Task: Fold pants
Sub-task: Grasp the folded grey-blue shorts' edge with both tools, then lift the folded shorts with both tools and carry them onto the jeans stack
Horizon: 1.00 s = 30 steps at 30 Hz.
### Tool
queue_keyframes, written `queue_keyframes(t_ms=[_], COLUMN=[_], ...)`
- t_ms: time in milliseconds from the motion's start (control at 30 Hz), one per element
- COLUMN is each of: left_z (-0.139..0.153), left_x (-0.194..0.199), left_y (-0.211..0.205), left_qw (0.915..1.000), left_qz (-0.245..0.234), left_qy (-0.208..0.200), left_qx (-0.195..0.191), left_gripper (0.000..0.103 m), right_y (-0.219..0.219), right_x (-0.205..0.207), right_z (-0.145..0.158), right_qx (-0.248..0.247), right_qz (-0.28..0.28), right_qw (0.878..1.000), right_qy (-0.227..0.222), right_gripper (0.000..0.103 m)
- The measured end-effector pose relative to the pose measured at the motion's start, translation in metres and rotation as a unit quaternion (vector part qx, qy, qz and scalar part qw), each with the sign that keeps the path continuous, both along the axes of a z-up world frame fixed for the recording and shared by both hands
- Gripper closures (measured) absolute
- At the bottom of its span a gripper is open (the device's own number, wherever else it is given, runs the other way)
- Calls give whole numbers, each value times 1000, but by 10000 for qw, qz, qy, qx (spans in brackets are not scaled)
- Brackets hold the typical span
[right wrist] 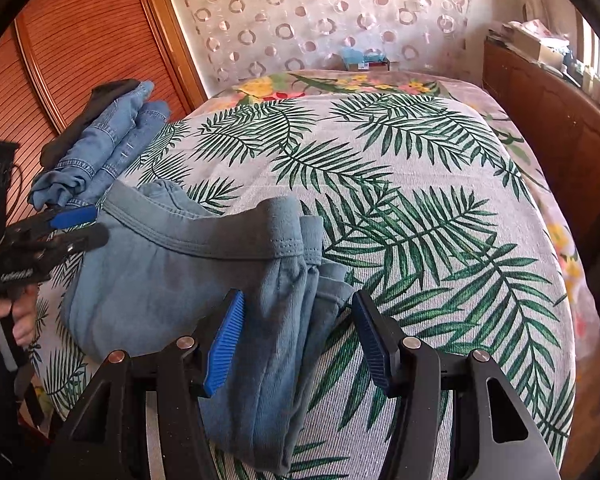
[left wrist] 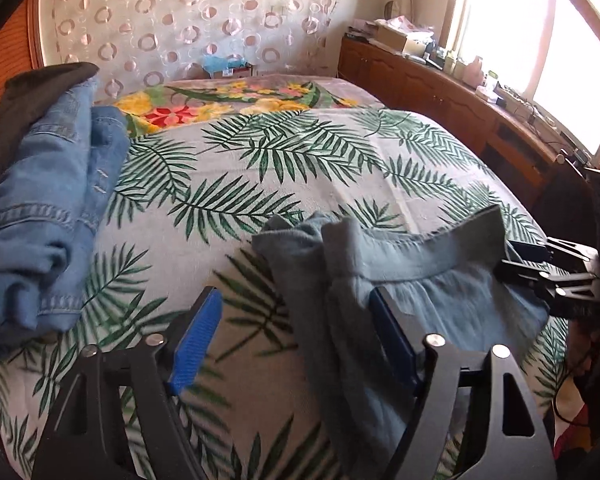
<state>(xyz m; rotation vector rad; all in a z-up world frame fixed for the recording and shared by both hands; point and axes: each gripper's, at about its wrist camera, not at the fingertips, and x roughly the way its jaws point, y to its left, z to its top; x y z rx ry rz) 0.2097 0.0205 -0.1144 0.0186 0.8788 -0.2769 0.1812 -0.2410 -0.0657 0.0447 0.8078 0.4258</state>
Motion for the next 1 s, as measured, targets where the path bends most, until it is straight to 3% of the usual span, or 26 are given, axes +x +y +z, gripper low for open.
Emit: queue_keyframes(t_ms=[233, 300, 567, 800, 1000], left_z=[-11, -10, -13, -13, -10], left_x=[13, 13, 13, 18, 15], left_y=[-7, -5, -5, -10, -11], left_qw=[9998, 9997, 9984, 9985, 9980], left_qz=[-43, -48, -176, -201, -316], left_qy=[182, 219, 337, 299, 249], left_qx=[34, -81, -413, -418, -486], left_gripper=[28, 32, 53, 54, 76], right_y=[3, 3, 3, 1, 5], right_x=[3, 5, 7, 12, 11], right_z=[-1, -1, -1, -1, -1], right_qx=[57, 106, 194, 237, 224], right_qz=[-14, 16, 70, 44, 131], right_qw=[10000, 9999, 9997, 9995, 9996], right_qy=[7, 43, 89, 182, 148], right_gripper=[46, 46, 66, 83, 90])
